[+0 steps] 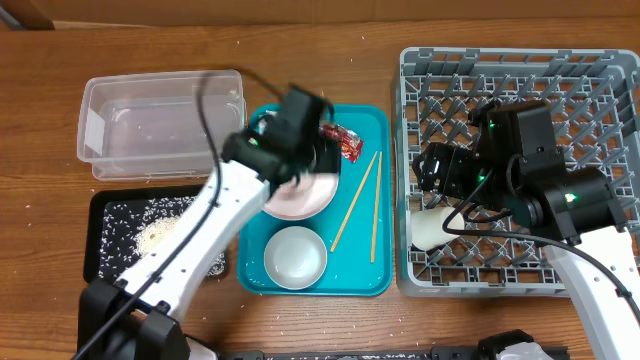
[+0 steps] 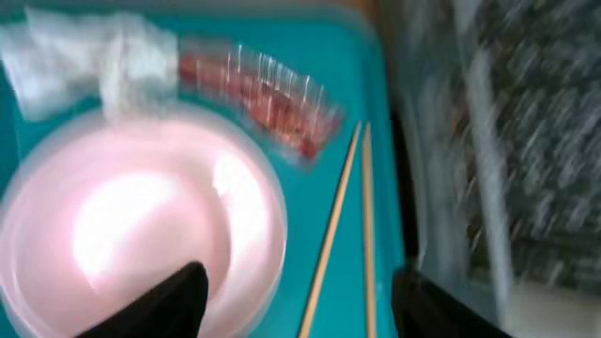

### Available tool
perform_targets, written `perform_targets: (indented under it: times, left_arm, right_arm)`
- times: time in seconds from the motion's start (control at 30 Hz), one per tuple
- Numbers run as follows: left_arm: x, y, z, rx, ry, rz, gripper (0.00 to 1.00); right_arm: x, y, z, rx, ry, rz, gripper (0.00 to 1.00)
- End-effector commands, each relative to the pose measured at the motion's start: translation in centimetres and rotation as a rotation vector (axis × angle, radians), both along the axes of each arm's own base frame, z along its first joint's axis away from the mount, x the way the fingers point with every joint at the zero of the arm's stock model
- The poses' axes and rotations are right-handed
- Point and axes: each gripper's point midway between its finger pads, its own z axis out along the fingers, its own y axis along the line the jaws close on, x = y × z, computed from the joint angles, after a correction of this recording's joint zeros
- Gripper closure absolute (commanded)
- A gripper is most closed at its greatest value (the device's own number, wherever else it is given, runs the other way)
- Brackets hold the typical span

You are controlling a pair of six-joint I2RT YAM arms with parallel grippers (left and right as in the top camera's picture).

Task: Sort waste into correct bins and load items into the dishwasher
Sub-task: 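Set the emptied bowl back on the teal tray with the left gripper, then grasp the red wrapper with the left gripper and drop it in the clear bin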

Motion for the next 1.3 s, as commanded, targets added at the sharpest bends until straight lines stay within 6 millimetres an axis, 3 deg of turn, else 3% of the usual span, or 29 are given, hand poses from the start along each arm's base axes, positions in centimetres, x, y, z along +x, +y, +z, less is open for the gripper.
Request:
perform_targets:
  times: [0.0,0.1,0.27,0.37,0.5,0.53,0.7,0.77,1.07,1.1,1.13,1.27]
  left_arm:
    - [3.1,-0.8,-1.4,0.019,-0.053,-0.020,0.34]
    - [6.0,-2.4,-3.7,0.008,-0.065,-0.017,0.34]
    - [9.0,-5.5,-8.1,-0.014,0.020,-0.065,0.30]
    - [9.6,-6.6,-9.9,-0.017,0.083,-0.071,0.31]
    - [9.8,-6.5,-12.0,0.008,0.134,-0.049,0.34]
    - [9.6,-6.4,-12.5,0.010,0.149,-0.038,0.39]
    - [8.3,-6.0,-14.7,0.015,0.250,0.008,0.89]
    - [8.1,-5.9,-14.4,0.016,0.254,0.009,0.96]
    - [8.9,-6.2,-9.6,0.006,0.213,0.005,0.96]
    - [9.0,-6.3,-9.3,-0.002,0.212,0.017,0.80]
    - [9.2,-6.1,-9.3,-0.010,0.217,0.071,0.57]
    - [9.6,-5.3,-10.5,-0.077,0.284,0.310,0.43]
  right_arm:
    - [0.2,0.4,0.8,0.008,-0.026,0.015,0.07]
    - [0.3,0.4,0.8,0.009,-0.027,0.015,0.07]
    - [0.3,0.4,0.8,0.008,-0.025,0.015,0.07]
    - [0.3,0.4,0.6,0.006,-0.017,0.015,0.07]
    - [0.5,0.4,0.2,0.002,-0.003,0.015,0.07]
    - [0.6,0.5,0.0,0.001,0.001,0.015,0.07]
    - [0.7,0.5,-0.3,-0.003,0.014,0.015,0.07]
    - [0.7,0.5,-0.3,-0.003,0.013,0.015,0.07]
    - [0.6,0.5,-0.4,-0.004,0.019,0.015,0.08]
    - [0.6,0.5,-0.4,-0.004,0.020,0.015,0.07]
    - [0.6,0.5,-0.4,-0.004,0.020,0.015,0.08]
    - [0.6,0.5,-0.4,-0.004,0.020,0.015,0.08]
